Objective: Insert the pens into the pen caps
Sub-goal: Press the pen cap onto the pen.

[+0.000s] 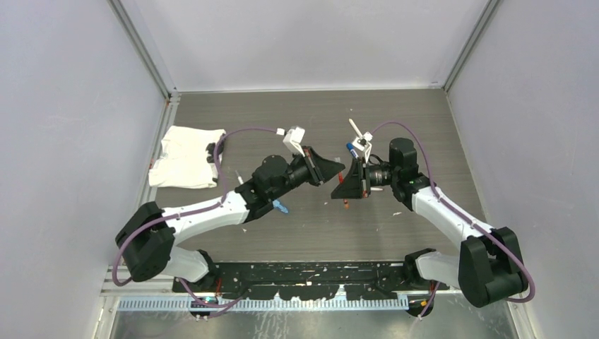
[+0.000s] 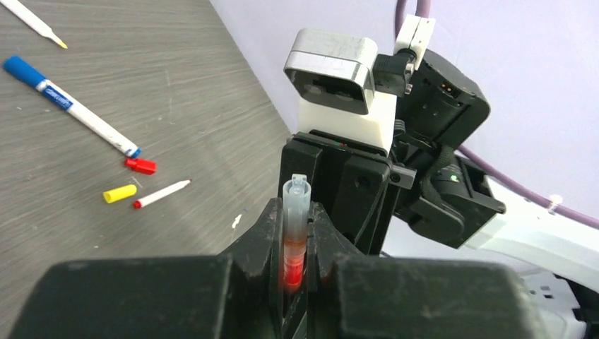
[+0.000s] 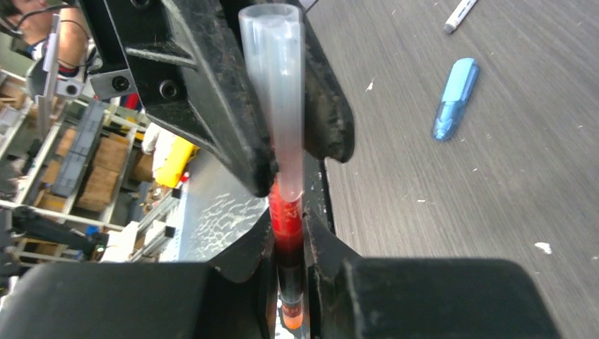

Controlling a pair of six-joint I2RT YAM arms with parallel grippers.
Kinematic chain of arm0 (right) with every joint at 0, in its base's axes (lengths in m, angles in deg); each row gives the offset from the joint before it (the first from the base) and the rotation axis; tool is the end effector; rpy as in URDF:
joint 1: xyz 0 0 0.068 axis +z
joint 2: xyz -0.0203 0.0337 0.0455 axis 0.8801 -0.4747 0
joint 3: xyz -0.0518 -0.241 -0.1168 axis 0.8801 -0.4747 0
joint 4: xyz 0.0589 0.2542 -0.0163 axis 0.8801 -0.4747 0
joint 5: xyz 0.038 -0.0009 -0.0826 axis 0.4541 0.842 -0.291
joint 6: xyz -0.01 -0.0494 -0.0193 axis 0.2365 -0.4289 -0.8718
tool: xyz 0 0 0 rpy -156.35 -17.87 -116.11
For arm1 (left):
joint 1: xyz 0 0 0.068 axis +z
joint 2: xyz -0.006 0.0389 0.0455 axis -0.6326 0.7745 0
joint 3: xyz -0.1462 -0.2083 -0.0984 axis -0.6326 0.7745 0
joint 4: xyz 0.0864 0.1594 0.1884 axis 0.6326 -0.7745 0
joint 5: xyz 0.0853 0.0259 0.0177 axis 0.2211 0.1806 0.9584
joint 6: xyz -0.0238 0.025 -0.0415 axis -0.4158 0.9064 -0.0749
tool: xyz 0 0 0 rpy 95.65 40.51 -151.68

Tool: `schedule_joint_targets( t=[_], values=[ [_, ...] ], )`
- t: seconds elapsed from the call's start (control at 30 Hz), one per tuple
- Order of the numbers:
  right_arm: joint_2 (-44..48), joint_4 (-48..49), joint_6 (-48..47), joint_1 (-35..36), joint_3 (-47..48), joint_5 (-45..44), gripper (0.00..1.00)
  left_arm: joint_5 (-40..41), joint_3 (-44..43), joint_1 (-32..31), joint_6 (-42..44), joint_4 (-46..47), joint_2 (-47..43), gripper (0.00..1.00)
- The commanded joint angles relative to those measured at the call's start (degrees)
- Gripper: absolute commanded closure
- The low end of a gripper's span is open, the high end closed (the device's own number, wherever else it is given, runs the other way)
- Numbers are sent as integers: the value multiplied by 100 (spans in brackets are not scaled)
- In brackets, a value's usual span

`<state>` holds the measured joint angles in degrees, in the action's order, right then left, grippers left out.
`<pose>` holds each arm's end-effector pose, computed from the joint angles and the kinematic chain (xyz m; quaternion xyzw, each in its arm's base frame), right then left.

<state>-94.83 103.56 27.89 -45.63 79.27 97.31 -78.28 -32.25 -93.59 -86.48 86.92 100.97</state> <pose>0.2227 0.0995 0.2486 -0.2902 0.6806 0.6183 0.2650 0.1824 -0.2580 0.2879 0.0290 0.6965 -0.5905 0.4066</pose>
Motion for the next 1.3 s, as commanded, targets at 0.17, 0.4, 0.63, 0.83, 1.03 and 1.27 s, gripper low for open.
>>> schedule_joint_targets(
  t=[0.17, 0.4, 0.63, 0.83, 1.03, 1.27],
  values=[
    [26, 1413, 331, -488, 540, -1881, 100, -2843, -322, -1148, 260, -1862, 68, 99],
    [46, 823, -48, -622, 671, -2075, 100, -3067, -97, -1103, 345, -2132, 95, 99],
    [45, 987, 133, -742, 646, -2121, 100, -3642, -247, -1362, 171, -1947, 377, 99],
    [44, 937, 151, -897, 646, -2163, 100, -4284, 23, -1482, -409, -1387, 505, 100],
    [-78, 1965, 478, -644, 432, -1346, 100, -2085, 153, -996, 320, -2432, -513, 99],
    [-211, 1955, 294, -237, 433, -1062, 100, -832, 154, -681, 464, -1165, -642, 78]
  ],
)
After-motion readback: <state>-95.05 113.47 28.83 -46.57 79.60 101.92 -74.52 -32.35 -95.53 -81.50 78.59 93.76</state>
